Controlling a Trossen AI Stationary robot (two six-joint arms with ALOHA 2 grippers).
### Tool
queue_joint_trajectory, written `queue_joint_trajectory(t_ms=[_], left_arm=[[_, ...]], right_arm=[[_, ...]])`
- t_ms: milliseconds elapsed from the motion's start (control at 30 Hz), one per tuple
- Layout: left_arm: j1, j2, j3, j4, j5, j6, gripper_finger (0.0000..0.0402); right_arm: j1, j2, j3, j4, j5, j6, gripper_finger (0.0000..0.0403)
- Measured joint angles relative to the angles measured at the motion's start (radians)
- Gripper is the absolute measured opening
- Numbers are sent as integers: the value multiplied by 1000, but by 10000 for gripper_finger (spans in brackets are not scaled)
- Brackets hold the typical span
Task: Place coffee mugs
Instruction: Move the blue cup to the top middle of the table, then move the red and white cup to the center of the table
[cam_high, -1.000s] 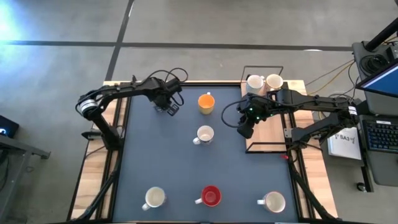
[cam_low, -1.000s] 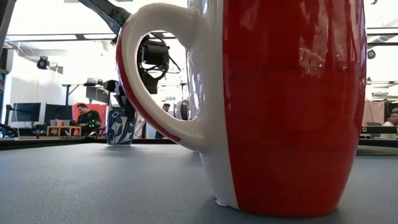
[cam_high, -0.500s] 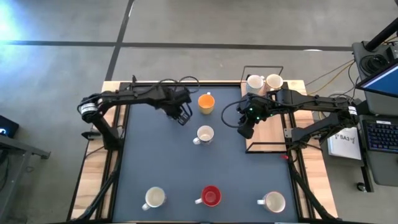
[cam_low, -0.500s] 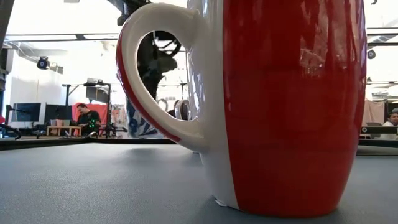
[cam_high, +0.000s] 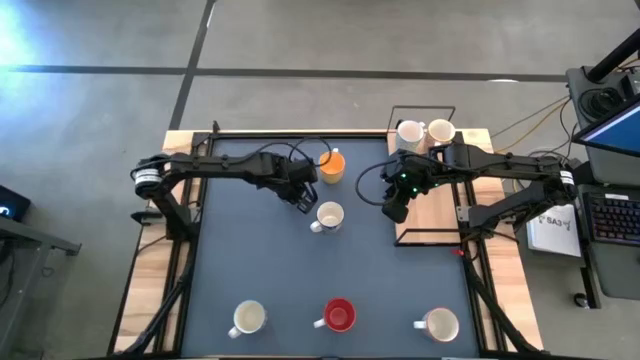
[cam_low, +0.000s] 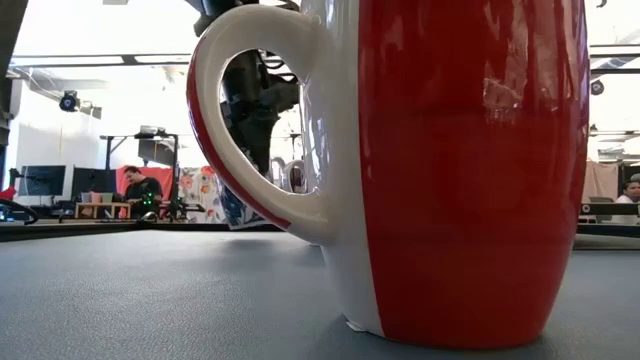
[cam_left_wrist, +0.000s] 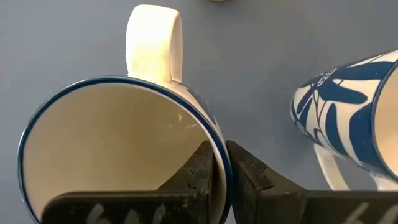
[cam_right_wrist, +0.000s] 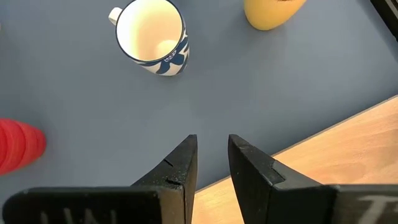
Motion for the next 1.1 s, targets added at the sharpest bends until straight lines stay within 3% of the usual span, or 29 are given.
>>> queue_joint_trajectory(t_ms=[600,900,1100], left_arm=[[-27,100,95,7,0,31,52],[-103,94,252,-214,-3,49,70],[-260,87,308,-385,-26,-56,71]], right_arm=[[0,0,-5,-8,-1,-14,82],[0,0,-6,-11,-1,-21,86],[0,0,-22,-12,-1,-22,82]])
